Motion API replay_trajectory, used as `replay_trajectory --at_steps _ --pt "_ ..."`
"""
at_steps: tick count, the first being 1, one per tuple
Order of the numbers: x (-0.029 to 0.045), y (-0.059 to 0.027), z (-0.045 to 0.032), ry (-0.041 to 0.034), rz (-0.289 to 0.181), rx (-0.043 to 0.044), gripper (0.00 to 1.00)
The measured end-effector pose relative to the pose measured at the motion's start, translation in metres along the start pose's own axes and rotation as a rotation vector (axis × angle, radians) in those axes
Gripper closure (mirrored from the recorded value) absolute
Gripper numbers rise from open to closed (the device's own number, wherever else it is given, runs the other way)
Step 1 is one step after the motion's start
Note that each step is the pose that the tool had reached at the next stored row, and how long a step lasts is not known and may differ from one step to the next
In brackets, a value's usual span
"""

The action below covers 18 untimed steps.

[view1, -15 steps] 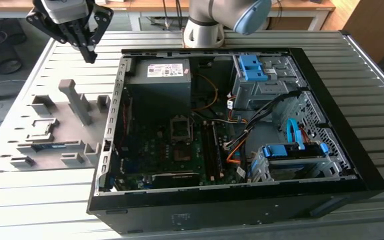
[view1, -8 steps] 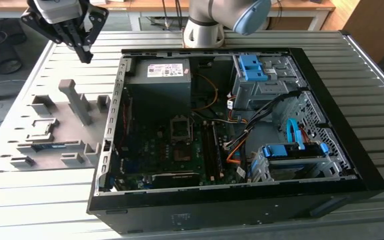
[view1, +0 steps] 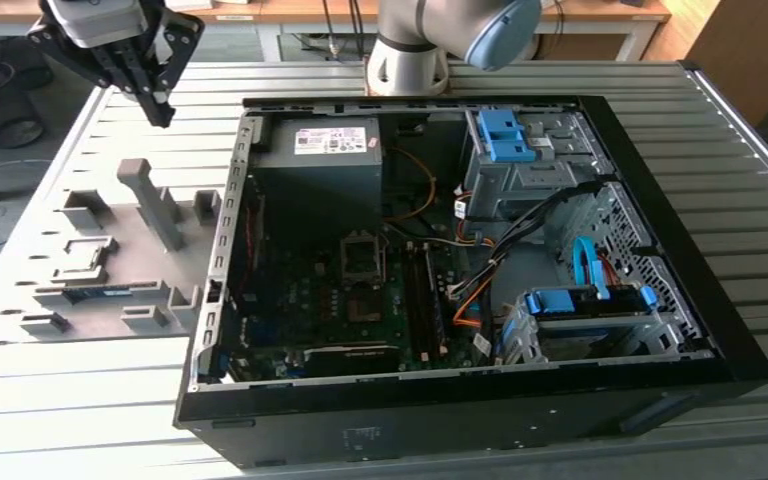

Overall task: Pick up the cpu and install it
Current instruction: 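Reach for the cpu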

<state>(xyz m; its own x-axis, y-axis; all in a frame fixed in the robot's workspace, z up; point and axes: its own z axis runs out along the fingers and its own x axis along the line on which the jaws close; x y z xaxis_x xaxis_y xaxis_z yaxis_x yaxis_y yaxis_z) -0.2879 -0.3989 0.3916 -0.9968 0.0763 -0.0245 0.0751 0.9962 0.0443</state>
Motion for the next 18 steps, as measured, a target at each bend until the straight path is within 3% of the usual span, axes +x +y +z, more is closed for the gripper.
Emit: replay_trajectory --at_steps 18 --pt "0.0216 -0.0016 -0.0003 0.0000 0.000 -0.0001 0.90"
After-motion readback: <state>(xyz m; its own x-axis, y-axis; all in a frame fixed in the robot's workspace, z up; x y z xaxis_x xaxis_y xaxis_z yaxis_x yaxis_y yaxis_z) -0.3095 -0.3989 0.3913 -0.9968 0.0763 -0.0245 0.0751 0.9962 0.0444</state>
